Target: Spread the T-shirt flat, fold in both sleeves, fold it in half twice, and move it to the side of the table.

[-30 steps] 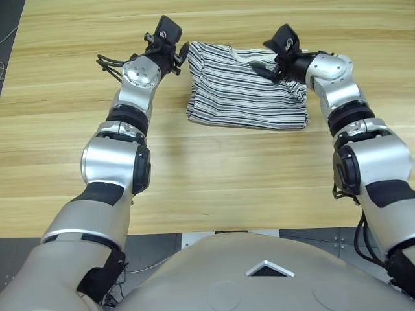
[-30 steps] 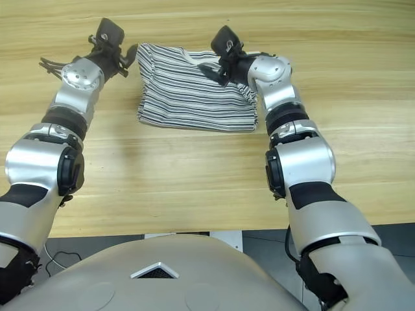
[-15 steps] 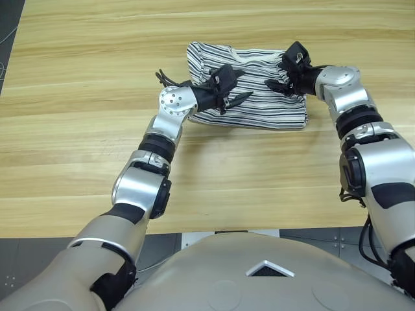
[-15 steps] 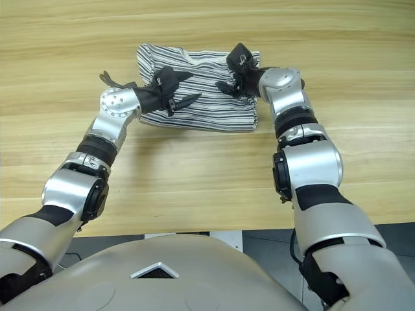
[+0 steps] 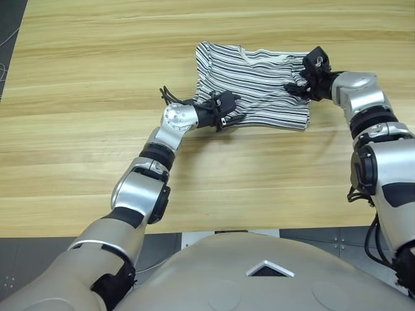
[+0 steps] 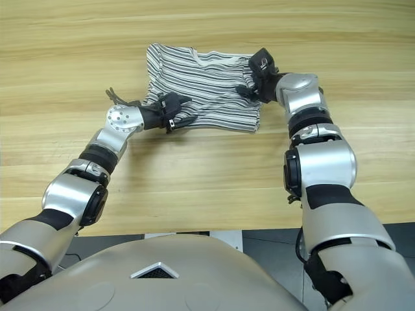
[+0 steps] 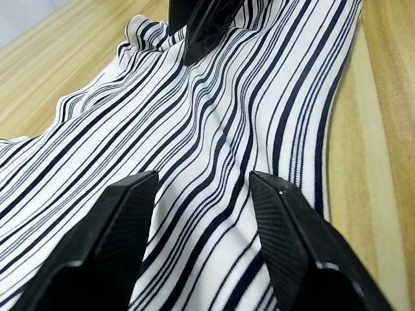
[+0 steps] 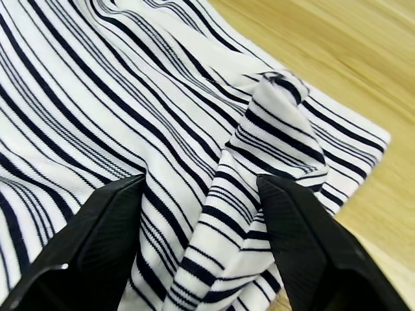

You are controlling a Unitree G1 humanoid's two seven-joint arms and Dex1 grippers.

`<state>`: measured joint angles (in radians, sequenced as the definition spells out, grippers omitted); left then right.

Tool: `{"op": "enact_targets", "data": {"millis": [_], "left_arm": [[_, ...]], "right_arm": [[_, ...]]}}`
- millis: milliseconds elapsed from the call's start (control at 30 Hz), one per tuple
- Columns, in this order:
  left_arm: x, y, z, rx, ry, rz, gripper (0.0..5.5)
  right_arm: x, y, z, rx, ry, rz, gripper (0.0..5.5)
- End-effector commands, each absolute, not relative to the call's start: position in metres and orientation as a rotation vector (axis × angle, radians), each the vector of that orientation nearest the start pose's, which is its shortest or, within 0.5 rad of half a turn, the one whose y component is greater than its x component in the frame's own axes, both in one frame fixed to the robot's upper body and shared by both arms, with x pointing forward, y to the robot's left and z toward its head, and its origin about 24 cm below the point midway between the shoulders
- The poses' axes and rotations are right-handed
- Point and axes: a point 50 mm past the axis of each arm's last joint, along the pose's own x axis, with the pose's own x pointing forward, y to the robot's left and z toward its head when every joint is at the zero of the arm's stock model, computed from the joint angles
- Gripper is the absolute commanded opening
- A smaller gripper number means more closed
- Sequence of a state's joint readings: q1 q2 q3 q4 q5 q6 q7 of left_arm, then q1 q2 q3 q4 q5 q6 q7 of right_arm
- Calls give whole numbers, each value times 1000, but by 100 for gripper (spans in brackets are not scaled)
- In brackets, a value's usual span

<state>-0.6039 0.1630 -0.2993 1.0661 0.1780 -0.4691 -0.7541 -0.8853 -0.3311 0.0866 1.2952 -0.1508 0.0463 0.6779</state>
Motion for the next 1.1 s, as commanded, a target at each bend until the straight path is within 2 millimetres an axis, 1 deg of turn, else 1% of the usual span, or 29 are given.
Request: {"op": "enact_targets", "data": {"millis": [33, 200, 300, 600, 700, 767, 867, 933, 1000, 1100], "left_arm": [[296, 108, -24, 539, 330, -1144, 260], [296, 110, -25, 550, 333, -1145, 260], [296, 112, -25, 556, 335, -1147, 260], [299, 117, -22, 564, 329, -1138, 260], [299, 118, -22, 565, 329, -1135, 260], [299, 118, -21, 564, 326, -1135, 260], [300, 119, -21, 567, 321, -1135, 260], [299, 120, -21, 574, 320, -1150, 260], [296, 122, -20, 576, 320, -1186, 260], [291, 129, -21, 595, 338, -1257, 260]], "right_arm": [[366, -204, 42, -329, 618, 558, 304], [364, -200, 41, -269, 625, 603, 304], [366, -205, 44, -269, 617, 566, 304], [368, -226, 46, -422, 621, 398, 304], [368, -228, 46, -473, 618, 376, 304], [368, -227, 45, -469, 614, 383, 304], [372, -213, 51, -334, 542, 447, 304], [378, -200, 64, -158, 448, 507, 304], [384, -190, 79, -20, 358, 572, 304], [388, -185, 94, 84, 267, 620, 304]]}}
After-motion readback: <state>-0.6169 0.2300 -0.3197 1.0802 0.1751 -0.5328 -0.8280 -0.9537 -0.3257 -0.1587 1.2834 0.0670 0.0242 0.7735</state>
